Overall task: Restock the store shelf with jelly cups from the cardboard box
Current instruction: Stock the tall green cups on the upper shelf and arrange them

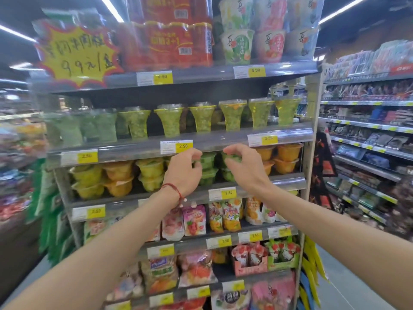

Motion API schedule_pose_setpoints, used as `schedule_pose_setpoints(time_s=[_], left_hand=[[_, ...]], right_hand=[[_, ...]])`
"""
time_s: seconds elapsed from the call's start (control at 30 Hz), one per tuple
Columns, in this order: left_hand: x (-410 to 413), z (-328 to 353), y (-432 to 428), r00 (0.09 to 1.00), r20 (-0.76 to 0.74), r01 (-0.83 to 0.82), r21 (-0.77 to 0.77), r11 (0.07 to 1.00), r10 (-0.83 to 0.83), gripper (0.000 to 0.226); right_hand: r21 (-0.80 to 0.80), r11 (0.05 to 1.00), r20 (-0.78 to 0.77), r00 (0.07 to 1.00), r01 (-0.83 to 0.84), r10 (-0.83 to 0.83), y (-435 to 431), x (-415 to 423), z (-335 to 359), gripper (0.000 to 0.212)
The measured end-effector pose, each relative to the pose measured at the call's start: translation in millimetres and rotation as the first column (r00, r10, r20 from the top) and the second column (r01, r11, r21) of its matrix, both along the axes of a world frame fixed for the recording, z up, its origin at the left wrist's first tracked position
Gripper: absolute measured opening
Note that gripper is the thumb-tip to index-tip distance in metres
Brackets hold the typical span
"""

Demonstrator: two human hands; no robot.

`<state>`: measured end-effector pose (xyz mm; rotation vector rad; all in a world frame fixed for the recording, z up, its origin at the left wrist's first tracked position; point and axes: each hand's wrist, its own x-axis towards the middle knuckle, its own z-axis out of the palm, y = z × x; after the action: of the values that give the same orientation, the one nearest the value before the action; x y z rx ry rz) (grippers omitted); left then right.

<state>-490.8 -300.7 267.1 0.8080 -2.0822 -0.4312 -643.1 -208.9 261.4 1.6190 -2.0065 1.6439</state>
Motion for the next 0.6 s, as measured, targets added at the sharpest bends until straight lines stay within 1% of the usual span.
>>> schedule_pose_setpoints(time_s=[0.1,0.23,0.37,0.43,0.5,0.6], left_hand=[[-2,9,-4,0.999,-0.041,0.007,0.018,1.000,-0.006,0.029],[-29,23,-2,0.995,-0.095,0.010,0.029,1.000,-0.007,0.026],[-62,41,-5,0.984,-0.179,-0.008,0.064,0.998,0.019,0.032],[-81,52,-10,0.971,-0.240,0.012,0.118,0.993,0.016,0.035],[-100,60,-16,0.945,-0.326,0.083,0.227,0.970,-0.004,0.042],[-124,69,-18,0.930,-0.367,0.138,0.364,0.921,0.005,0.056]], right_hand=[[-0.023,1.000,0.009,1.000,0.003,-0.003,-5,-4,9,0.027],[-0.028,0.998,0.008,0.999,0.052,-0.052,-8,-30,20,0.029],[-0.034,0.994,0.085,0.991,0.106,-0.102,-19,-63,37,0.038],[-0.016,0.989,0.118,0.982,0.149,-0.146,-24,-81,45,0.044],[0.013,0.986,0.175,0.970,0.166,-0.166,-30,-99,52,0.050],[0.040,0.981,0.245,0.950,0.189,-0.193,-39,-120,61,0.059]])
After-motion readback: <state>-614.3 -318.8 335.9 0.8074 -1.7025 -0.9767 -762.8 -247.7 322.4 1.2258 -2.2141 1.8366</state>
